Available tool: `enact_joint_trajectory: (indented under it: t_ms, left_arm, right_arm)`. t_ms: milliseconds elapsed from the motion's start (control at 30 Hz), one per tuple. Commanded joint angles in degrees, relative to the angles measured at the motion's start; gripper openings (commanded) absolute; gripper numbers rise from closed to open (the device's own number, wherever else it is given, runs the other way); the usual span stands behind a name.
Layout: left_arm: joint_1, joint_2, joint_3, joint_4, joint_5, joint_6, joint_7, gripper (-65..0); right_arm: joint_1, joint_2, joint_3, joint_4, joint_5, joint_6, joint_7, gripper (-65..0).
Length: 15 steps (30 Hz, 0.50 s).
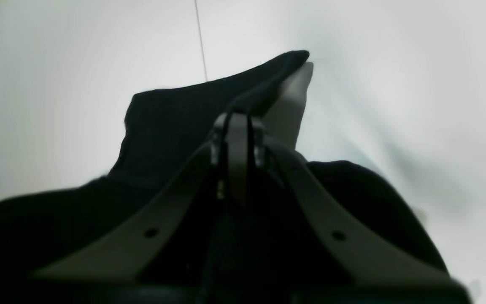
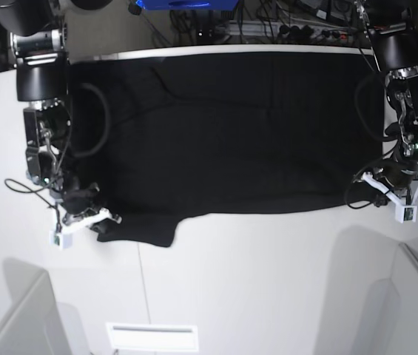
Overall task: Fold the T-shirt properly
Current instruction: 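Lift the hem and fold it toward the collar with both grippers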
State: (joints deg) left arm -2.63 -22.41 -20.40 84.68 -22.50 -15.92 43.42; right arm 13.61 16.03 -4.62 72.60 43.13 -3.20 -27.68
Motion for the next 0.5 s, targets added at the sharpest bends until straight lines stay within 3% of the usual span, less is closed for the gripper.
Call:
enact_joint_trajectory:
  t_ms: [0,133,400,467]
  left_arm:
    - [-0.6,-1.2,-0.5,1.8,-0.3,0.1,-1.0,-65.0]
    - [2.1,-1.2,-0.5,4.9,-0.4,0.1,-1.0,-65.0]
    - [7.8,-1.0,-3.4,10.0,-0.4,-0.2,0.5,-65.0]
    - [7.9,-1.1,-3.7,10.1,-0.4,-2.5,2.7,-65.0]
  right_arm:
    - [1.0,0.5,0.3,2.0,0.4,0.0,1.1,-65.0]
    - [-1.3,0.6,0.3,5.5,0.4,-3.0,1.0,-65.0]
    - [-6.5,1.6,1.7,11.3,0.6,-3.2,1.0,-65.0]
    - [-7.8,1.6,3.9,11.8,0.5,-3.2,0.7,-65.0]
